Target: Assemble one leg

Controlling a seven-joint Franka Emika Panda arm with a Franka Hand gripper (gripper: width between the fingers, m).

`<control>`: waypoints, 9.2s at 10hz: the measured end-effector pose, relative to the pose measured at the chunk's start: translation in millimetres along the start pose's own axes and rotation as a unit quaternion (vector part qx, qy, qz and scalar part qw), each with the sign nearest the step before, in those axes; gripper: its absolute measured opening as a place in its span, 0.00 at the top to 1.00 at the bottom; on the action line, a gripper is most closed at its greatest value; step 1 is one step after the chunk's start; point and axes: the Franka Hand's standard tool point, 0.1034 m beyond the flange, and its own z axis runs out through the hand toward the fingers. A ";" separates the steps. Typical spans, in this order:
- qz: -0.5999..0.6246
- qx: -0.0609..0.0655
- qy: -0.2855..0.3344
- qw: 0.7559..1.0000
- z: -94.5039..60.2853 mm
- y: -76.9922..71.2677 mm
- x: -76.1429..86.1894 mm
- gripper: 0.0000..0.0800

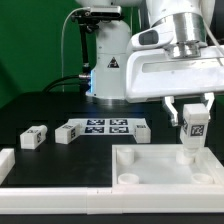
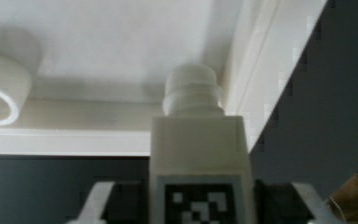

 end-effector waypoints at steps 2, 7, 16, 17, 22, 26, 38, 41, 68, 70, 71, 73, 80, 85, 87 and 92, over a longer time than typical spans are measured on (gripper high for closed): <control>-0.002 0.007 -0.001 1.000 11.5 -7.3 18.3 0.64; 0.004 0.008 0.009 1.000 33.9 -5.4 38.3 0.64; 0.003 -0.012 0.048 0.999 36.6 3.2 7.6 0.64; 0.004 -0.010 0.039 0.999 37.1 3.6 8.6 0.63; 0.004 -0.009 0.032 0.999 38.9 3.3 5.4 0.20; 0.004 -0.009 0.032 0.999 39.0 3.3 5.2 0.19; 0.040 0.050 -0.251 0.966 35.7 8.4 19.6 0.19; 0.044 0.067 -0.332 0.940 40.2 9.3 21.9 0.19; 0.552 -0.110 -0.285 0.776 44.7 -3.4 27.6 0.20; 0.441 -0.069 -0.298 0.844 42.6 2.1 30.0 0.19; 0.392 -0.052 -0.301 0.868 42.6 3.8 30.1 0.19; 0.273 -0.017 -0.303 0.913 41.6 3.8 31.4 0.19; 0.061 0.043 -0.297 0.952 39.5 6.9 34.5 0.44; 0.154 0.012 -0.285 0.946 40.5 5.9 36.4 0.64; 0.314 -0.053 -0.273 0.908 39.5 4.1 34.5 0.64; 0.560 -0.140 -0.243 0.779 40.0 4.3 33.6 0.64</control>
Offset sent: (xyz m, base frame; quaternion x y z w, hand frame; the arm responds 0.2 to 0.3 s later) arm 0.0473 0.0109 -0.0011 0.0076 0.0066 -0.0281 0.9996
